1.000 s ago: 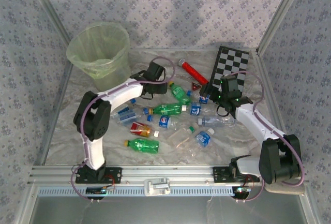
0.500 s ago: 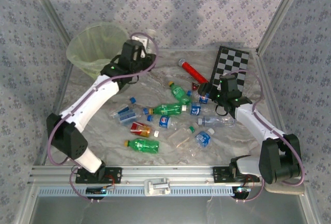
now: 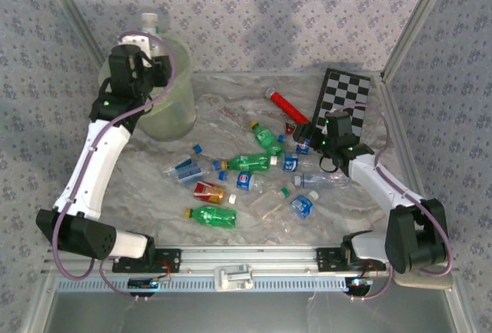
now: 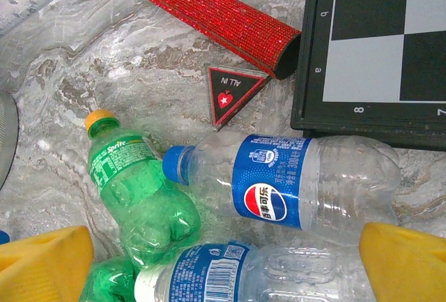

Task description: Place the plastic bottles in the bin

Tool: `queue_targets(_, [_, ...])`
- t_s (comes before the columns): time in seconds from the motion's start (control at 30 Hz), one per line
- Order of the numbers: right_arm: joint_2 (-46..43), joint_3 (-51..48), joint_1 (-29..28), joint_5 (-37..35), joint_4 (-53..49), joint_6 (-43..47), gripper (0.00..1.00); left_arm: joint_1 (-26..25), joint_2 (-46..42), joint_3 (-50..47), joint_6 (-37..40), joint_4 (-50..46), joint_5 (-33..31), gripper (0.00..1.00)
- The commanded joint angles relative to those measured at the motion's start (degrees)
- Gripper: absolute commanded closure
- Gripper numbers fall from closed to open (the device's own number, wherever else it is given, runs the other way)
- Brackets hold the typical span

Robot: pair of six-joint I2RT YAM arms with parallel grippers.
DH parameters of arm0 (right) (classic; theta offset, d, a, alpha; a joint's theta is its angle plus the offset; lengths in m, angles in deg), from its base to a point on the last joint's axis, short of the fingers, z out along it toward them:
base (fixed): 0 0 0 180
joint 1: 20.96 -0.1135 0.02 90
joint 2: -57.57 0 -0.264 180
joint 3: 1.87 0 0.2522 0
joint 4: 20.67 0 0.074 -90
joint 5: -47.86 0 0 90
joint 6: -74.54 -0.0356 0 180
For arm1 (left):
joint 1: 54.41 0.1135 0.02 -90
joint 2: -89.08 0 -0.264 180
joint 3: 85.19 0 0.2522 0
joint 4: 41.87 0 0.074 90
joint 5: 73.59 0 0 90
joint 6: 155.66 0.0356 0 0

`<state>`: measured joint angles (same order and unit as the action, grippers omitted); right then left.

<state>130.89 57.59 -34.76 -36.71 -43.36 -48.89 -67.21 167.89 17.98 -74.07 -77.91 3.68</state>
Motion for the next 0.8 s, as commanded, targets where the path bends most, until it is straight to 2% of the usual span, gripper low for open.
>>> queue_targets(0.0, [-0.1,1.7,-0.5,-0.1,-1.1,0.3,0.0,2.9,0.5,0.0,-0.2,1.8,2.3,0.53])
queue_targets(0.2, [-1.6,1.0,-0.6,-1.1,-2.2,0.5,0.0,5.6,5.2,3.1,-1.3,-0.5,3.8,0.53])
queue_targets(0.77, [-4.5,0.2,-0.5,-3.4,-4.4,1.5,0.0,7.4,17.1,10.3,-1.8,-8.0,4.3,0.5])
